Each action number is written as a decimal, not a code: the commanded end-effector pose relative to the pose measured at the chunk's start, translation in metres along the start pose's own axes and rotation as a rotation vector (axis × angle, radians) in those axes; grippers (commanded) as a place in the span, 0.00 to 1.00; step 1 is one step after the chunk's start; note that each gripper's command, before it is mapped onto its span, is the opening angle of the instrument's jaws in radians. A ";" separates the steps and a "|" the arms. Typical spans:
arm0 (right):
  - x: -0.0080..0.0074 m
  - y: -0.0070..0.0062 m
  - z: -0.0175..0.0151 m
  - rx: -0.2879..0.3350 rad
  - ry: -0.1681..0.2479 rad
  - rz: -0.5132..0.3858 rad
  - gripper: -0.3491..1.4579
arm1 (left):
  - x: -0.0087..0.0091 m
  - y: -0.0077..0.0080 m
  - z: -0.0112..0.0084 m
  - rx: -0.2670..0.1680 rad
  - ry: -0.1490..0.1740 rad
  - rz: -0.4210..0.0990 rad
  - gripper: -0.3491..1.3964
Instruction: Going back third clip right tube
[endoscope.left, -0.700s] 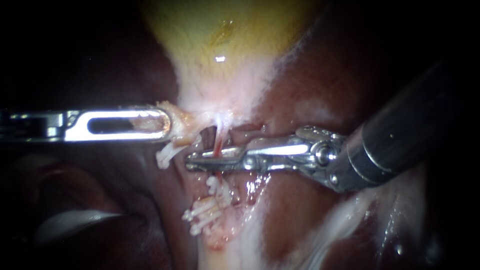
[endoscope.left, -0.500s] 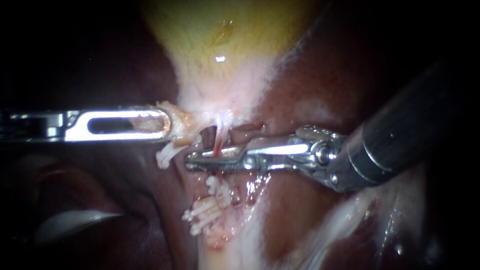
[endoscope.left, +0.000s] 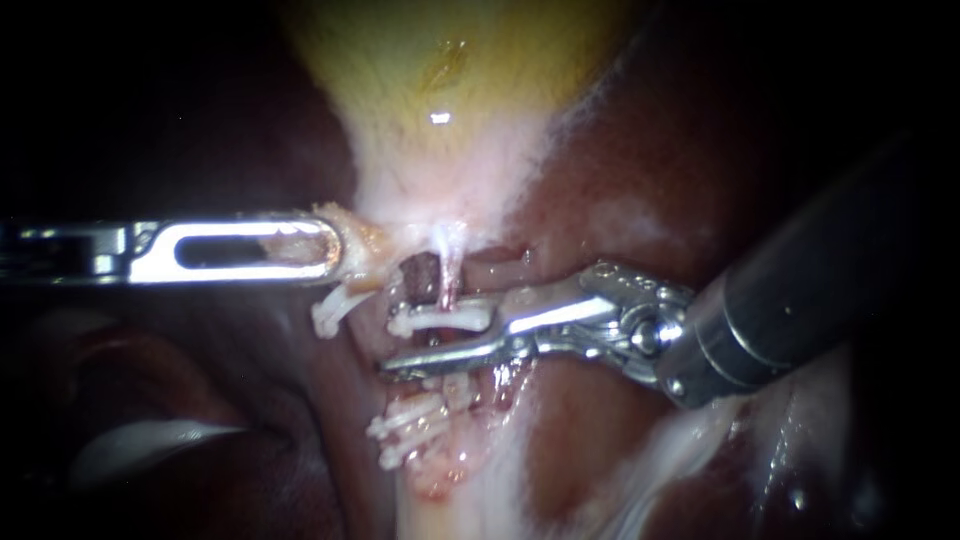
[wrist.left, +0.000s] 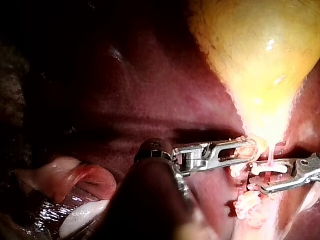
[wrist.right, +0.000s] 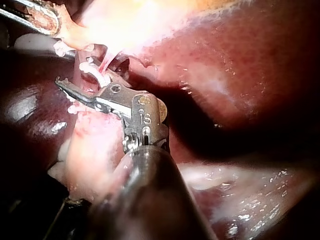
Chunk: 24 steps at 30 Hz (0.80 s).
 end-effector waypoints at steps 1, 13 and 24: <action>-0.0002 0.0002 0.0000 -0.009 0.001 -0.011 0.47 | 0.0000 -0.0001 0.0000 0.000 0.000 0.000 0.00; -0.0016 0.0027 -0.0018 -0.056 0.003 -0.147 0.47 | 0.0001 -0.0002 0.0000 -0.001 -0.001 0.000 0.00; -0.0016 0.0023 -0.0044 -0.057 -0.003 -0.214 0.47 | 0.0001 -0.0002 0.0000 -0.001 -0.001 0.000 0.00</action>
